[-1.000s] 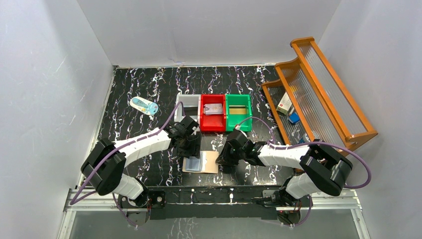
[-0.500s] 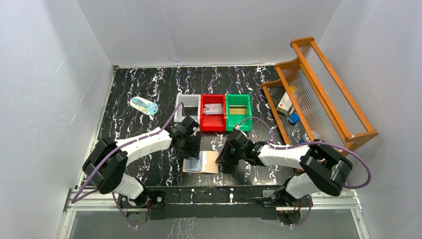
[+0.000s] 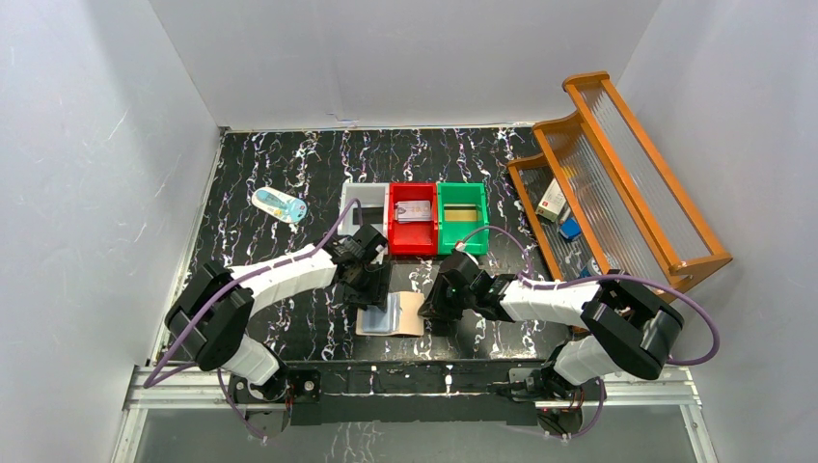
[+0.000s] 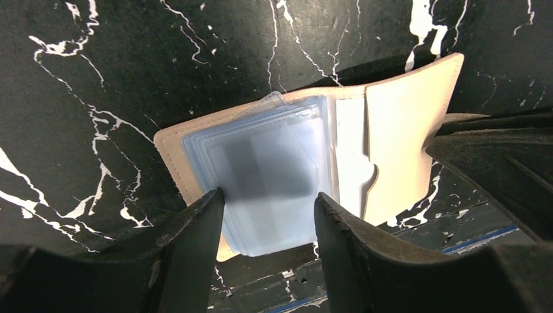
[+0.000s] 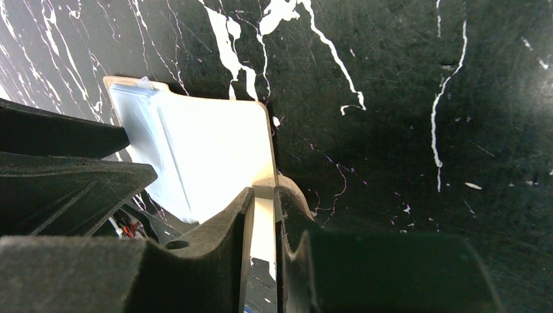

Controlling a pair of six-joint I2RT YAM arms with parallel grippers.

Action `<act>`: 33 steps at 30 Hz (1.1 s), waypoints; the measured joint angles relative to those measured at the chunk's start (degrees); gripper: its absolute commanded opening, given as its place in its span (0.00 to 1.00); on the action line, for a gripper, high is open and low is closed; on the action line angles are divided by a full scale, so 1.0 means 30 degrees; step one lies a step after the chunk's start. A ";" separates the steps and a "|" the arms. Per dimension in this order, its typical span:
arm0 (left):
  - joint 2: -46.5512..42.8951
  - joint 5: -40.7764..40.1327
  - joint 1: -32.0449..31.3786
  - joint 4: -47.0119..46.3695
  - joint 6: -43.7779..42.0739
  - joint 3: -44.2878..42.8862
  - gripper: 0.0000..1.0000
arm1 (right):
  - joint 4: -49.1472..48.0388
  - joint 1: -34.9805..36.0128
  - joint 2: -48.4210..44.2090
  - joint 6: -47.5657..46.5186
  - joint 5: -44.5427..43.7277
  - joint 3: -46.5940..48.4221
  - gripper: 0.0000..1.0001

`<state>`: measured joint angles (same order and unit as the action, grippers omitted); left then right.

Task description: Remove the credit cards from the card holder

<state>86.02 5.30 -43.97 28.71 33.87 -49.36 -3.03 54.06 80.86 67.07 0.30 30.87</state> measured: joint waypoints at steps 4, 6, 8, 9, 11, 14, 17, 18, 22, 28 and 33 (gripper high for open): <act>0.0015 0.0313 0.0007 -0.0022 -0.0015 -0.0044 0.48 | 0.0000 0.0000 0.0000 -0.0015 0.0044 0.0000 0.26; -0.0029 0.0423 0.0000 -0.0044 -0.0007 -0.0080 0.47 | -0.0007 0.0000 -0.0007 -0.0029 0.0051 0.0000 0.26; -0.0131 0.0546 -0.0007 -0.0117 0.0022 -0.0117 0.45 | -0.0007 0.0000 0.0000 -0.0044 0.0051 0.0000 0.27; -0.0197 0.0619 -0.0007 -0.0117 0.0051 -0.0168 0.45 | -0.0015 0.0000 0.0000 -0.0066 0.0051 0.0000 0.27; -0.0299 0.0743 -0.0007 -0.0117 0.0066 -0.0379 0.45 | -0.0015 0.0000 0.0000 -0.0073 0.0044 0.0000 0.27; -0.0561 0.0860 -0.0007 -0.0124 0.0066 -0.0641 0.45 | -0.0015 0.0000 0.0000 -0.0073 0.0044 0.0000 0.27; -0.0750 0.1107 -0.0007 -0.0168 0.0058 -0.0743 0.44 | -0.0015 0.0000 0.0000 -0.0073 0.0044 0.0000 0.27; -0.0750 0.1173 -0.0007 -0.0197 0.0058 -0.0750 0.43 | -0.0015 0.0000 0.0000 -0.0073 0.0044 0.0000 0.27; -0.0750 0.1515 -0.0007 -0.0393 0.0087 -0.0750 0.42 | -0.0015 0.0000 0.0000 -0.0080 0.0044 0.0000 0.27; -0.0823 0.2113 -0.0015 -0.0867 0.0146 -0.0852 0.39 | -0.0015 0.0000 0.0000 -0.0080 0.0044 0.0000 0.27; -0.0823 0.2324 -0.0015 -0.0954 0.0138 -0.0954 0.36 | -0.0022 0.0000 -0.0007 -0.0080 0.0036 0.0000 0.27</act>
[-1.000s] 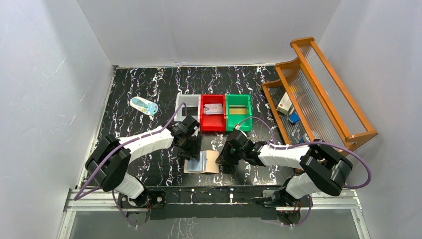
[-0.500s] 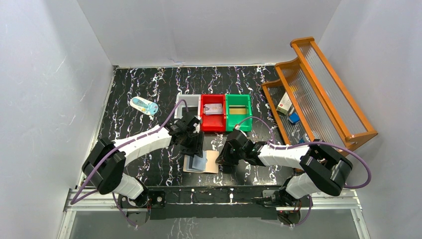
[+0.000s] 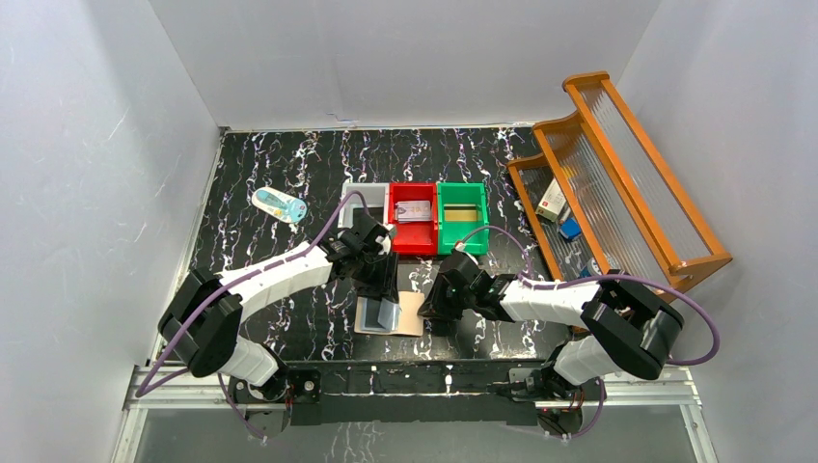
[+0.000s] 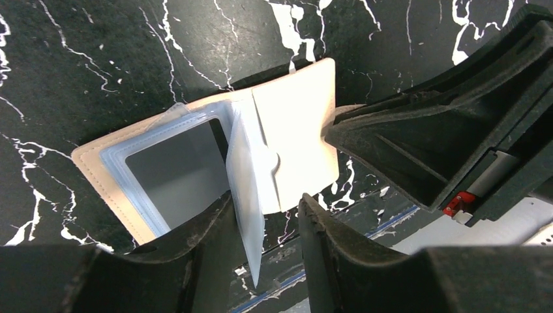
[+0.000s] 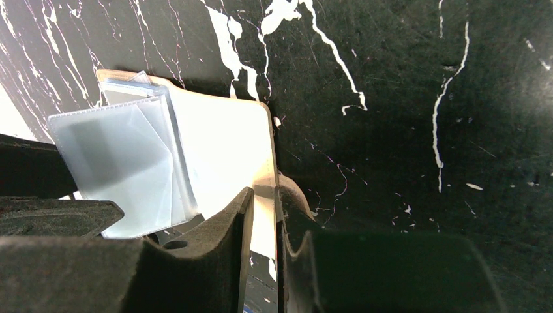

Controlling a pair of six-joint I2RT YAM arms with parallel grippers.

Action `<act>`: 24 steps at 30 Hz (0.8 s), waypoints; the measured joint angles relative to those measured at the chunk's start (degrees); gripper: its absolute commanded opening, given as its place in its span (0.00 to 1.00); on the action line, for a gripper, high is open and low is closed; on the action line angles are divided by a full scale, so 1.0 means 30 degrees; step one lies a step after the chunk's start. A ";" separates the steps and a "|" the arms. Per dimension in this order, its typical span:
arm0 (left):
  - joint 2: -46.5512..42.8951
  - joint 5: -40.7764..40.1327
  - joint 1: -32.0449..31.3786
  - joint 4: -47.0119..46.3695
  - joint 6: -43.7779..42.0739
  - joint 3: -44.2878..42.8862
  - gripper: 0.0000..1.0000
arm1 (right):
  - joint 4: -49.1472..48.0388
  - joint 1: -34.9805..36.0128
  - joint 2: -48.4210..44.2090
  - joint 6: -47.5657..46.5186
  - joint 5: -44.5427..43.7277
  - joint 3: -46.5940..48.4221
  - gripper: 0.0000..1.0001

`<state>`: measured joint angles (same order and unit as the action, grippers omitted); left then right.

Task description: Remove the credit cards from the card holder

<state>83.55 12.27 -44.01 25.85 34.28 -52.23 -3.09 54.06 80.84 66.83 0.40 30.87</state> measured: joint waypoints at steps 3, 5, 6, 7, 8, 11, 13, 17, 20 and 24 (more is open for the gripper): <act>-0.0007 0.0357 0.0000 -0.0044 -0.0073 -0.0015 0.35 | 0.0000 0.0000 0.0007 0.0000 0.0000 0.0000 0.27; -0.0007 0.0729 0.0000 -0.0051 -0.0160 -0.0080 0.35 | 0.0000 0.0000 0.0000 0.0000 0.0000 0.0007 0.27; -0.0007 0.0918 0.0000 -0.0087 -0.0233 -0.0124 0.35 | 0.0007 0.0000 0.0000 0.0000 0.0000 0.0022 0.27; -0.0007 0.1231 0.0000 -0.0175 -0.0306 -0.0168 0.35 | 0.0015 0.0000 0.0000 -0.0015 0.0000 0.0029 0.28; -0.0007 0.1494 0.0000 -0.0240 -0.0386 -0.0219 0.34 | 0.0015 0.0000 0.0000 -0.0022 0.0000 0.0029 0.28; 0.0000 0.2579 0.0000 -0.0692 -0.0568 -0.0255 0.34 | 0.0044 0.0000 -0.0058 -0.0080 0.0000 0.0036 0.29; 0.0007 0.3060 -0.0022 -0.0896 -0.0605 -0.0255 0.34 | 0.0175 0.0000 -0.0197 -0.0168 -0.0015 0.0036 0.29; 0.0007 0.3577 -0.0036 -0.1217 -0.0707 -0.0255 0.34 | 0.0656 0.0000 -0.0809 -0.0270 -0.0146 0.0036 0.30; 0.0058 0.3636 -0.0036 -0.1217 -0.0721 -0.0255 0.34 | 0.0976 0.0000 -0.1486 -0.0284 -0.0313 0.0036 0.31; 0.0109 0.3359 -0.0036 -0.1188 -0.0707 -0.0255 0.35 | 0.1370 0.0000 -0.2382 -0.0313 -0.0663 0.0036 0.33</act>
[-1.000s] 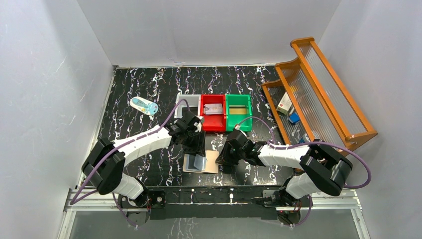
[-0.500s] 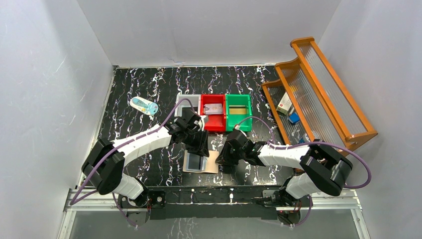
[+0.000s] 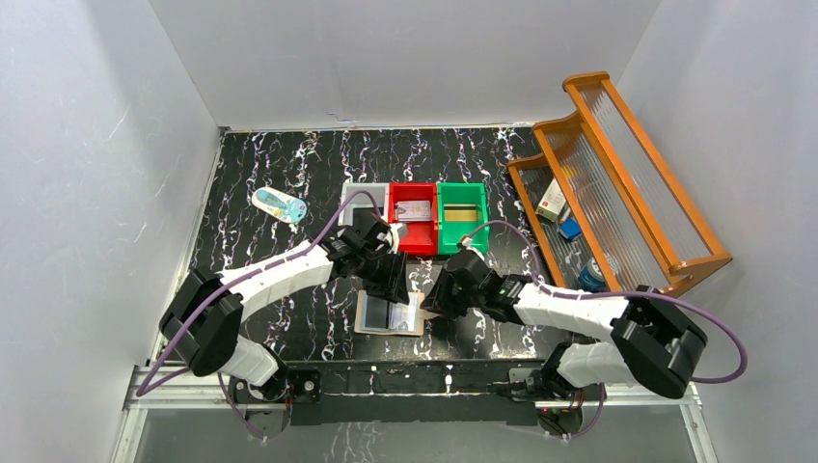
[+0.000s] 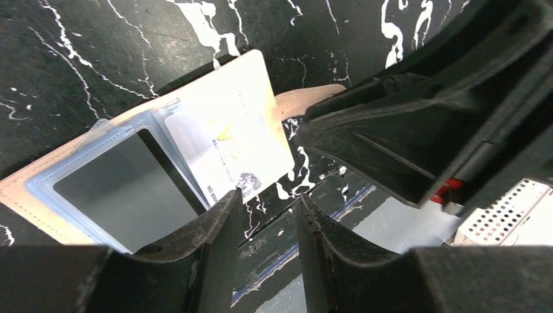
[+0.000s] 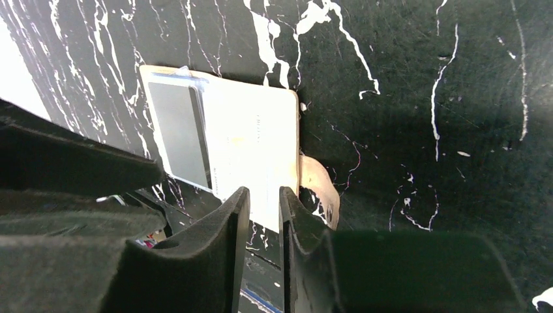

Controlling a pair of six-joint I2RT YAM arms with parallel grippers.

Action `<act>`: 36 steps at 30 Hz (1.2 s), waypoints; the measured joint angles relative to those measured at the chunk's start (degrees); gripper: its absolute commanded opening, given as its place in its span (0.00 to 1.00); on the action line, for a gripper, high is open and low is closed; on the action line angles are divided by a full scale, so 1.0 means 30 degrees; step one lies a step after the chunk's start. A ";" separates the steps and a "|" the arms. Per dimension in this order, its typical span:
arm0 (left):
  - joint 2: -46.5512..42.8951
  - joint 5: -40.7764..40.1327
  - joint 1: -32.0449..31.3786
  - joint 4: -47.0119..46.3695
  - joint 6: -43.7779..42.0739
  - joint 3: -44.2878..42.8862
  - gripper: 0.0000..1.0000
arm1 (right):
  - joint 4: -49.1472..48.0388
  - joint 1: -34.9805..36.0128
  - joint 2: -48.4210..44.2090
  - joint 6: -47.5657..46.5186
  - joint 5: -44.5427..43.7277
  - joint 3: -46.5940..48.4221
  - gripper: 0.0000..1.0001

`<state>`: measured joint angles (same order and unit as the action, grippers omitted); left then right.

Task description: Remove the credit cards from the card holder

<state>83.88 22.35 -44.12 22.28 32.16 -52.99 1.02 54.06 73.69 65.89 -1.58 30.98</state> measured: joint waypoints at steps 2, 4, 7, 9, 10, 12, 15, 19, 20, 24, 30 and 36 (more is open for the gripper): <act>0.0007 -0.0393 0.0000 0.0051 0.0007 0.0000 0.36 | 0.0189 0.0000 -0.0408 -0.0015 -0.0131 0.0000 0.35; 0.0000 -0.0882 0.0000 0.0175 0.0044 0.0000 0.38 | 0.0204 0.0000 -0.0678 -0.0029 -0.0197 0.0000 0.36; -0.0022 -0.2251 0.0000 0.0430 0.0510 0.0007 0.42 | 0.0182 0.0000 -0.0794 -0.0058 -0.0117 0.0000 0.38; -0.0138 -0.3293 0.0000 0.0612 0.1064 0.0058 0.45 | 0.0168 0.0000 -0.0794 -0.0095 0.0080 0.0000 0.38; -0.0291 -0.3796 0.0000 0.0619 0.1370 0.0182 0.46 | 0.0131 0.0000 -0.0794 -0.0117 0.0175 0.0007 0.39; -0.0670 -0.4517 0.0007 0.0685 0.1902 0.0495 0.51 | 0.0007 0.0000 -0.0736 -0.0168 0.0444 0.0029 0.40; -0.1457 -0.5333 0.0007 0.0685 0.2528 0.1086 0.61 | -0.0393 0.0000 -0.0350 -0.0306 0.0954 0.0240 0.42; -0.2550 -0.5931 0.0189 0.0663 0.3162 0.1530 0.71 | -0.0678 0.0000 0.0576 -0.0590 0.1617 0.0860 0.45; -0.2805 -0.5960 0.0321 0.0597 0.3315 0.1632 0.73 | -0.0707 0.0000 0.0823 -0.0619 0.1741 0.1035 0.46; -0.3963 -0.5916 0.1355 0.0146 0.3730 0.2317 0.75 | -0.0692 0.0000 0.1435 -0.0823 0.2106 0.1552 0.47; -0.5195 -0.4524 0.3271 -0.0532 0.4233 0.3191 0.77 | -0.0328 0.0000 0.2659 -0.0976 0.2324 0.2565 0.46; -0.5413 -0.2871 0.3701 -0.1457 0.4357 0.3497 0.76 | 0.0029 0.0000 0.4357 -0.0801 0.2382 0.3045 0.42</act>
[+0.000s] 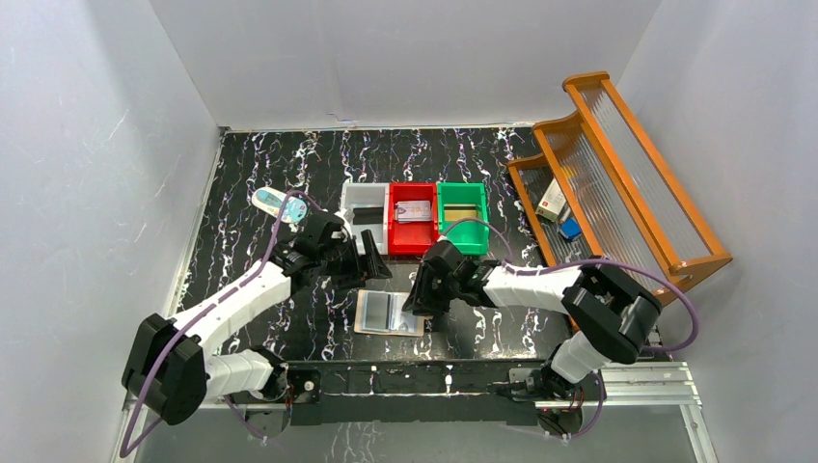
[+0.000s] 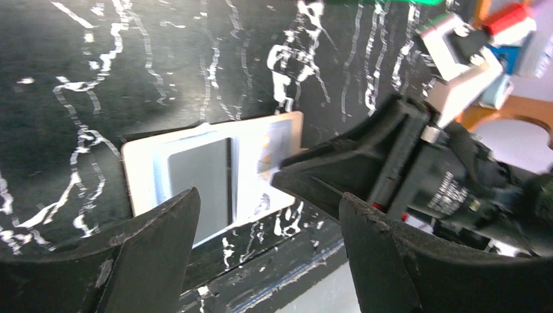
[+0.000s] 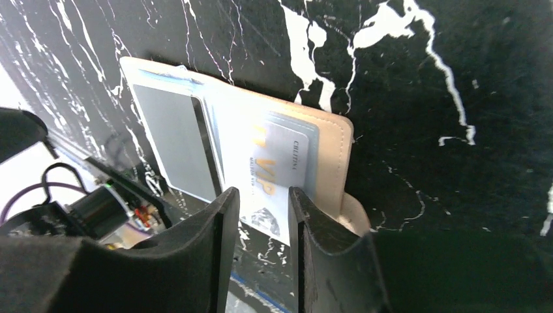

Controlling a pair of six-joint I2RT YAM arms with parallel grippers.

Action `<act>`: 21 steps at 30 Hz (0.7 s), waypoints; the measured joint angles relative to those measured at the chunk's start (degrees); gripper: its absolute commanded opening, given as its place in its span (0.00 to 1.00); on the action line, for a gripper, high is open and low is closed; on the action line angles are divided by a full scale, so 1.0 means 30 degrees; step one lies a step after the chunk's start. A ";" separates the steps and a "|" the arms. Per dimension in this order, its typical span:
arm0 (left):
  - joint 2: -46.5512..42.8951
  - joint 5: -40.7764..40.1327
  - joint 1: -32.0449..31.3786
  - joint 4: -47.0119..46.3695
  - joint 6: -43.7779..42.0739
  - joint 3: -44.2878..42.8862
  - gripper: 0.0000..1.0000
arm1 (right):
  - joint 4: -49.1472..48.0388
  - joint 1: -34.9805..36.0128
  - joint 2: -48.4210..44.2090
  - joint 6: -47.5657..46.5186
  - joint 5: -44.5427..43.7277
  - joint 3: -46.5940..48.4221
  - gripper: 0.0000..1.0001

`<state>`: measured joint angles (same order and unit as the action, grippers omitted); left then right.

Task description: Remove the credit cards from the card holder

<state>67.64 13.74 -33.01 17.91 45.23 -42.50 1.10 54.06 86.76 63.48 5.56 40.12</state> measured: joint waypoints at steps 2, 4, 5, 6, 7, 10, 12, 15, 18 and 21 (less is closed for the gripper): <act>0.0073 0.0889 0.0007 -0.0415 -0.0044 0.0066 0.75 | 0.0073 0.0000 0.0357 0.0306 0.0109 0.0000 0.42; 0.0335 0.1865 0.0007 -0.0852 -0.0095 0.0109 0.74 | 0.0036 0.0000 0.0364 0.0488 0.0109 -0.0007 0.42; 0.0517 0.2324 0.0007 -0.1042 -0.0131 0.0153 0.74 | 0.0029 0.0000 0.0364 0.0605 0.0117 -0.0022 0.42; 0.0823 0.2900 0.0007 -0.1209 -0.0189 0.0204 0.74 | -0.0007 0.0000 0.0364 0.0714 0.0109 -0.0058 0.42; 0.1035 0.3206 0.0007 -0.1341 -0.0233 0.0255 0.73 | -0.0051 0.0000 0.0357 0.0787 0.0117 -0.0087 0.42; 0.1807 0.4116 0.0007 -0.1413 -0.0379 0.0291 0.72 | -0.0291 0.0000 0.0277 0.0852 0.0204 -0.0211 0.44; 0.2098 0.4364 0.0007 -0.1384 -0.0444 0.0291 0.72 | -0.0233 0.0000 0.0160 0.0823 0.0204 -0.0211 0.45; 0.2135 0.4146 0.0007 -0.0933 -0.0685 0.0182 0.73 | 0.0270 0.0000 -0.0408 0.0678 0.0102 -0.0189 0.47; 0.2135 0.3024 0.0007 0.0036 -0.1005 -0.0364 0.73 | 0.1180 0.0000 -0.1144 0.0379 -0.0248 0.0015 0.48; 0.2127 0.1858 0.0007 0.0685 -0.1166 -0.1107 0.72 | 0.1610 0.0000 -0.1712 0.0270 -0.0517 0.0146 0.47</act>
<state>74.02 19.31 -32.99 19.97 41.74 -45.82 5.93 54.06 81.62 64.29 4.01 40.56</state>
